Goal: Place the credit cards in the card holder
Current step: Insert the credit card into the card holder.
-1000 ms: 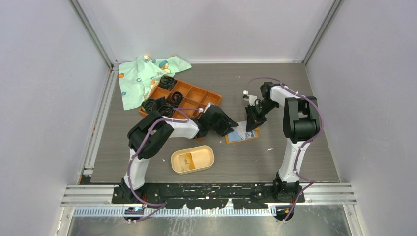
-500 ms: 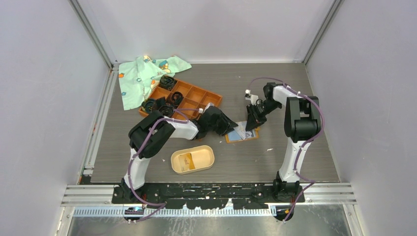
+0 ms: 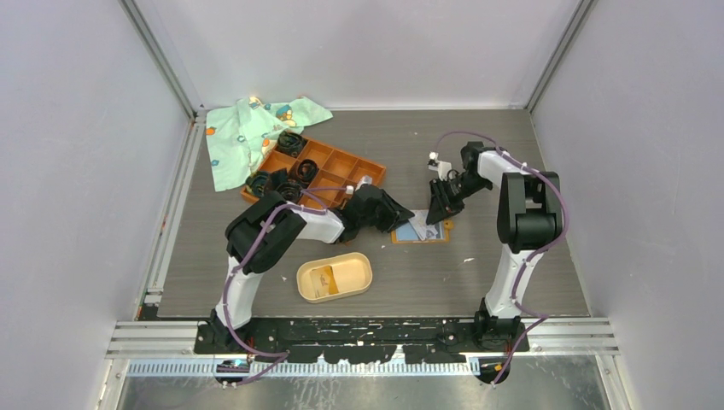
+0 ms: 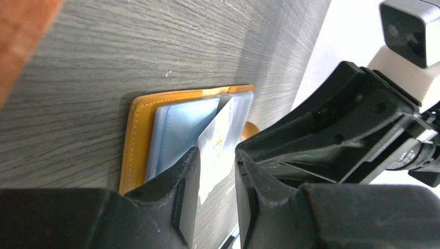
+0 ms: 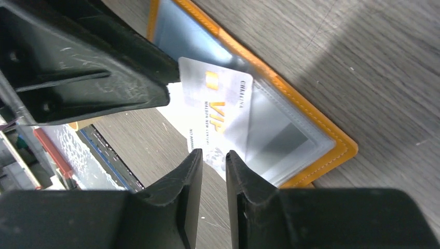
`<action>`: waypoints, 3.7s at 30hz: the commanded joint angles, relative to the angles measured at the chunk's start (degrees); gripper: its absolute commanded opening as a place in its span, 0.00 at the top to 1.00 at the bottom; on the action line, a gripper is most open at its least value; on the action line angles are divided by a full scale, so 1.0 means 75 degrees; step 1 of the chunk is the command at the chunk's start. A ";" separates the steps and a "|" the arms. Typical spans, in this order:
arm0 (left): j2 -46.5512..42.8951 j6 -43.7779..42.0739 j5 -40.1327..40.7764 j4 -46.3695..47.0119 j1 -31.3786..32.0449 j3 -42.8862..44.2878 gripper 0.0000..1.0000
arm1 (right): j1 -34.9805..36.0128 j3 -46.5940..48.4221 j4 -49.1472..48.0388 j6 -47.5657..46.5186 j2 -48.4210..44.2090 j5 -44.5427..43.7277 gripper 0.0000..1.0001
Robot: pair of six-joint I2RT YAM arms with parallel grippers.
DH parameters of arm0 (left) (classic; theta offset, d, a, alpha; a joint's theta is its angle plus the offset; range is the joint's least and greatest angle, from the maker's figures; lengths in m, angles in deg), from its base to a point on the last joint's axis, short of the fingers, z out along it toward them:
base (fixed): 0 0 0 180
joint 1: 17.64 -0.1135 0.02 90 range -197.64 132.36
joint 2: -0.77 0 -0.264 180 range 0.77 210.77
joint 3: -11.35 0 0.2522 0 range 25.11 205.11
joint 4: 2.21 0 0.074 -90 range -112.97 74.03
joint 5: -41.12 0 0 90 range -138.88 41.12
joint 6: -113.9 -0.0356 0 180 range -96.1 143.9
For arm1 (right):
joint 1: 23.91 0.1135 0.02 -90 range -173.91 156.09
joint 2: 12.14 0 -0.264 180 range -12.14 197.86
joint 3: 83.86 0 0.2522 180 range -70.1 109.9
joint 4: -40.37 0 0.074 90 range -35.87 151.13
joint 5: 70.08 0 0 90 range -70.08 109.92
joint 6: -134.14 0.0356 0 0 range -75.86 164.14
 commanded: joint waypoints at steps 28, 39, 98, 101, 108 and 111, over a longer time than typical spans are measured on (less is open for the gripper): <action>0.0706 -0.0442 -0.1111 0.1505 -0.0035 0.0919 0.77 | -0.0027 -0.0037 -0.0581 0.0546 -0.0284 -0.0953 0.70; 0.0799 -0.0783 -0.1324 0.1267 0.0062 0.1147 0.81 | -0.0027 -0.0011 -0.0528 0.0525 -0.0240 -0.0928 0.71; 0.1320 -0.0893 -0.1592 0.2250 0.0462 0.1546 0.90 | -0.1698 -0.0559 -0.1523 0.1547 -0.0765 0.0428 0.62; 0.1384 -0.0818 -0.1598 0.2302 0.0486 0.1606 0.89 | -0.1699 -0.0495 -0.1368 0.1558 -0.0578 0.0512 0.61; 0.1414 -0.0779 -0.1616 0.2189 0.0498 0.1607 0.87 | -0.1694 -0.0405 -0.1148 0.1450 -0.0392 0.0448 0.62; 0.1381 -0.0779 -0.1573 0.2129 0.0516 0.1537 0.86 | -0.1697 -0.0378 -0.1048 0.1376 -0.0313 0.0455 0.63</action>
